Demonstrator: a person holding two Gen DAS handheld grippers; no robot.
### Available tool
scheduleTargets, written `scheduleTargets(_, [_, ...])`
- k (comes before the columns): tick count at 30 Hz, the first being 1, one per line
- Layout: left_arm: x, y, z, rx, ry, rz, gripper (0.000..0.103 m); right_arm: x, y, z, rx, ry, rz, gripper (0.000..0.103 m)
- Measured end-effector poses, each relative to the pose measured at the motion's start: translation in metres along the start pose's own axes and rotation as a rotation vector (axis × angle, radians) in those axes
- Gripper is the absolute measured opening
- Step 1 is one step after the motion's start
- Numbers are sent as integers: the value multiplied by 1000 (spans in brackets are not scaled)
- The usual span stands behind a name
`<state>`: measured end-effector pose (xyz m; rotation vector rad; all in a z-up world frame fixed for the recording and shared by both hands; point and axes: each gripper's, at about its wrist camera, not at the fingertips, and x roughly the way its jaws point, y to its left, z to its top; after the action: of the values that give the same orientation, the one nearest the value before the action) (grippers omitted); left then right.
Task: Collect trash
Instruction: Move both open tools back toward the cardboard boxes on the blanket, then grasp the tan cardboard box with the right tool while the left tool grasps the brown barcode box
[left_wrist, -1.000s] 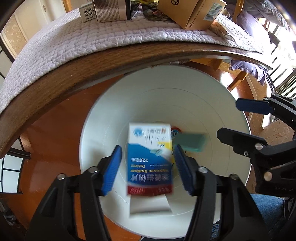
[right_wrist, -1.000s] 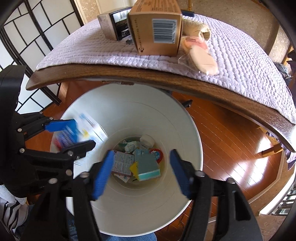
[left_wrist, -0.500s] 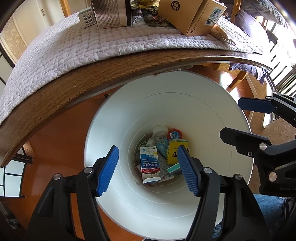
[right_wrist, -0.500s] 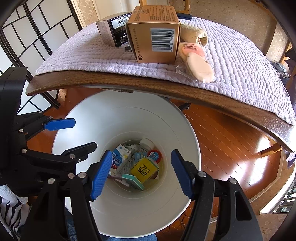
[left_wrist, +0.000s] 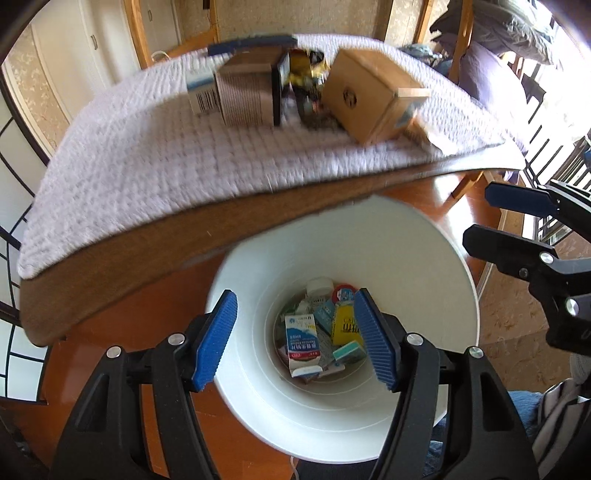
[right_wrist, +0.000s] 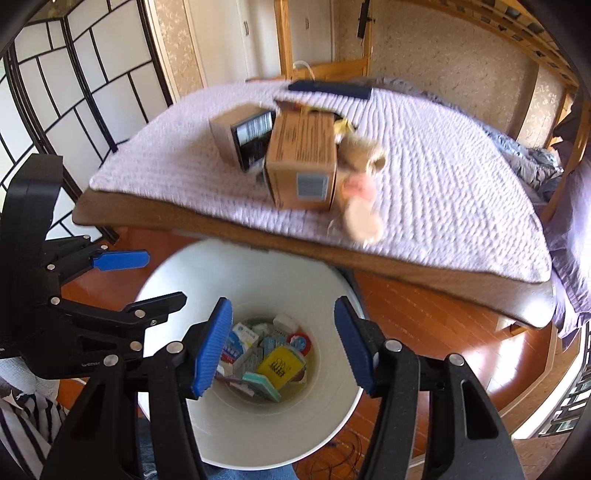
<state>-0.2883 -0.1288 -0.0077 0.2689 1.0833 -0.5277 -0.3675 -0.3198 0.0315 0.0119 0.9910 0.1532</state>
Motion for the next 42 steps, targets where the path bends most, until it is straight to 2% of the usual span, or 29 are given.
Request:
scheduleTargets(5, [-23,10,26,-9,-80,-3,67,-15,0,18,-12,-82,-26,57])
scheduleTargets(12, [-20,18,66,23,-145,56,67,-6,-9,47,6,-110,-42,57])
scheduleTargets(23, [12,33,105,-11,-135,34,67,17,-11,73,24,-106,-34,57])
scheduleTargets(36, [33,31,124,-1,-121,35,67,38,-8,81,17,-71,-32,50])
scheduleTargets(38, [34,30,124,1,-119,29,65,40,-9,82,20,-69,-27,49])
scheduleTargets(41, [36,29,125,4,-113,20,52,40,-9,84,20,-68,-22,48])
scheduleTargets(42, [35,29,125,5,-114,19,51,40,-9,84,21,-69,-22,47])
